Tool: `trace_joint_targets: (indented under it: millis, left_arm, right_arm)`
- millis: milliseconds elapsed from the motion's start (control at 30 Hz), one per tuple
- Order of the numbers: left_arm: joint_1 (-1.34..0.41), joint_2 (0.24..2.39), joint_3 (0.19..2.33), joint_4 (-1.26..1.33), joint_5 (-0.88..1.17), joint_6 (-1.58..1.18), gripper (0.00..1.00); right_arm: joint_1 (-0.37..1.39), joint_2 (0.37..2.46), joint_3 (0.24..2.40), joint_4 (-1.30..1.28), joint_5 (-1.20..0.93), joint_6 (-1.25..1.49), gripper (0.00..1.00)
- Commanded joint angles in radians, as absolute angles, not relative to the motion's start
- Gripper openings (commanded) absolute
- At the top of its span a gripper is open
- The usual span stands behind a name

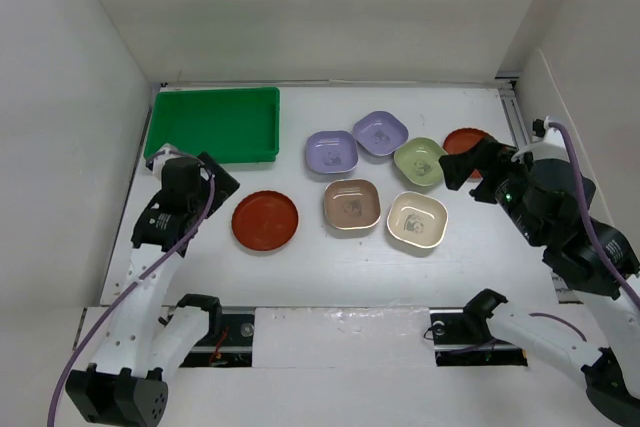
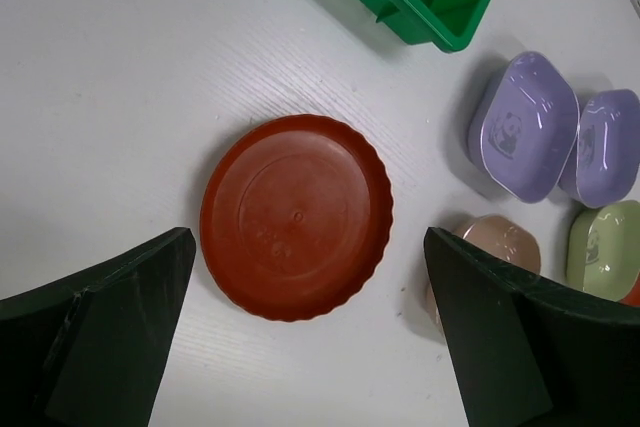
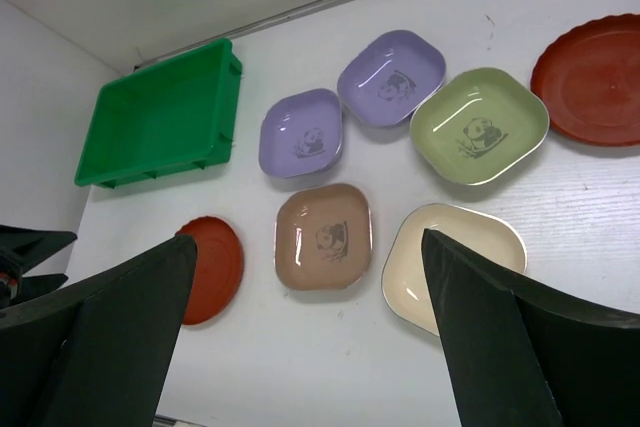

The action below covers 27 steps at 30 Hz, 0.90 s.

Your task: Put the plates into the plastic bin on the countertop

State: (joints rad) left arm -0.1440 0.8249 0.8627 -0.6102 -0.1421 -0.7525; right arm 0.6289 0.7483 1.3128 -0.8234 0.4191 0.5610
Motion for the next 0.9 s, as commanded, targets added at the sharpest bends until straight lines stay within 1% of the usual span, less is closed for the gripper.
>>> trace_joint_targets:
  millis: [0, 67, 200, 300, 433, 667, 767, 800, 867]
  left_arm:
    - [-0.144, 0.815, 0.839, -0.581, -0.123, -0.781, 1.00]
    - [-0.144, 0.805, 0.798, -0.566, -0.094, -0.792, 1.00]
    - [-0.144, 0.805, 0.678, -0.500, 0.056, -0.840, 1.00]
    - [-0.144, 0.805, 0.603, -0.500, 0.066, -0.888, 1.00]
    - [-0.199, 0.824, 0.552, -0.486, 0.043, -0.954, 1.00]
    - [-0.199, 0.980, 0.427, -0.374, 0.063, -0.992, 1.00]
    - [-0.199, 1.021, 0.407, -0.335, 0.014, -1.008, 1.00]
    - [-0.199, 1.031, 0.407, -0.334, -0.020, -1.008, 0.98]
    - [-0.199, 1.031, 0.407, -0.345, -0.041, -1.019, 0.90]
  right_arm:
    - [0.624, 0.739, 1.341, -0.805, 0.420, 0.548, 1.00]
    - [0.624, 0.730, 1.329, -0.796, 0.420, 0.548, 1.00]
    - [0.624, 0.730, 1.309, -0.787, 0.410, 0.548, 1.00]
    - [0.624, 0.741, 1.299, -0.787, 0.391, 0.548, 1.00]
    - [0.624, 0.741, 1.278, -0.769, 0.348, 0.538, 1.00]
    - [0.624, 0.732, 1.239, -0.713, 0.316, 0.538, 1.00]
    - [0.624, 0.732, 1.239, -0.703, 0.307, 0.529, 1.00]
    - [0.624, 0.732, 1.239, -0.703, 0.307, 0.529, 1.00]
    - [0.624, 0.723, 1.239, -0.703, 0.298, 0.529, 1.00]
